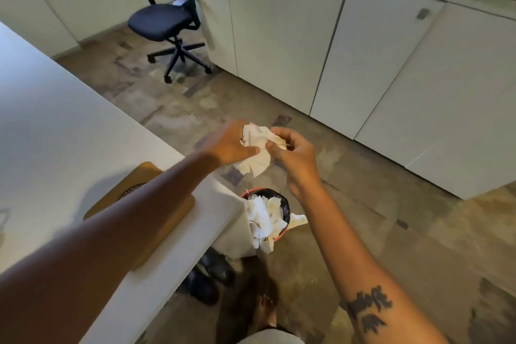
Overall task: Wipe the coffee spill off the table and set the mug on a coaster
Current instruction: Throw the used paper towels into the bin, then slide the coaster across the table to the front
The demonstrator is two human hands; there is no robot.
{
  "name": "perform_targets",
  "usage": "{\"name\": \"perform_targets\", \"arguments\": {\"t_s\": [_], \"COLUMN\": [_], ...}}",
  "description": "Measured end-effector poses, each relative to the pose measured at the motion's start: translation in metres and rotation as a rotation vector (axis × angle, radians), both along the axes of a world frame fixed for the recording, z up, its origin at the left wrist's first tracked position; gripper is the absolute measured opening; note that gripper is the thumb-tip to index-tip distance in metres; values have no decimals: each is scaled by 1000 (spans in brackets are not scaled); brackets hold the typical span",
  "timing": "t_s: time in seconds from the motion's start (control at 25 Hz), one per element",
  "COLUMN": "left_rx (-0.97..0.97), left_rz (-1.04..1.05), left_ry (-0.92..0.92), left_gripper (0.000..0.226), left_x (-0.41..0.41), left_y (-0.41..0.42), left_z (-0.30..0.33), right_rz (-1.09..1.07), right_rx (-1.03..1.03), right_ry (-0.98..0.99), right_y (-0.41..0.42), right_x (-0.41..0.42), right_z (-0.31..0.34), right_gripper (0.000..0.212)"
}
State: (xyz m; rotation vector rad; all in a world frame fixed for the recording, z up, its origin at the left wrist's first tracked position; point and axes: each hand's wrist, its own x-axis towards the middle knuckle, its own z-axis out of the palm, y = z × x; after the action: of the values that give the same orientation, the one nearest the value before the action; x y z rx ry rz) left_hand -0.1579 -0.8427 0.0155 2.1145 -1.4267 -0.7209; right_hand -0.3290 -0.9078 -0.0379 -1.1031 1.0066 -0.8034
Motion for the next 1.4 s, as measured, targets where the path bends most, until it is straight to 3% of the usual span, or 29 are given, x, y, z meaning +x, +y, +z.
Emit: {"name": "perform_targets", "arguments": {"t_s": [0.12,0.2,0.28,0.4,0.6,0.8,1.0,1.2,1.4], "left_rx": [351,478,460,254,-113,-212,-205,-164,-58], "left_rz": [-50,-54,-20,33,85,267,461,580,607], "left_ry": [-238,-312,-307,-317,-291,-293,-320,-322,-227], "left_gripper": [67,51,38,53,63,66,69,78,111], "left_x": [-2,-3,2,9,20,34,51,50,34], "left_y": [-10,-9,-4,9,46,97,176,243,284], "left_z": [-18,-22,-23,-9,21,40,38,29,18], "right_rz": [45,92,114,72,117,253,566,1024,1382], "right_rx": [42,49,49,65,4,-203,-447,-836,-1020], "right_ry": [140,329,523,656,629,413,167,178,420], "right_y": [1,2,0,-10,-35,-27,10,52,66], "right_x": [9,5,-7,-28,-19,41,96,128,136], "right_z": [-48,-80,-104,-122,-103,-38,27,72,74], "right_gripper": [38,49,55,51,31,19,21,61,114]}}
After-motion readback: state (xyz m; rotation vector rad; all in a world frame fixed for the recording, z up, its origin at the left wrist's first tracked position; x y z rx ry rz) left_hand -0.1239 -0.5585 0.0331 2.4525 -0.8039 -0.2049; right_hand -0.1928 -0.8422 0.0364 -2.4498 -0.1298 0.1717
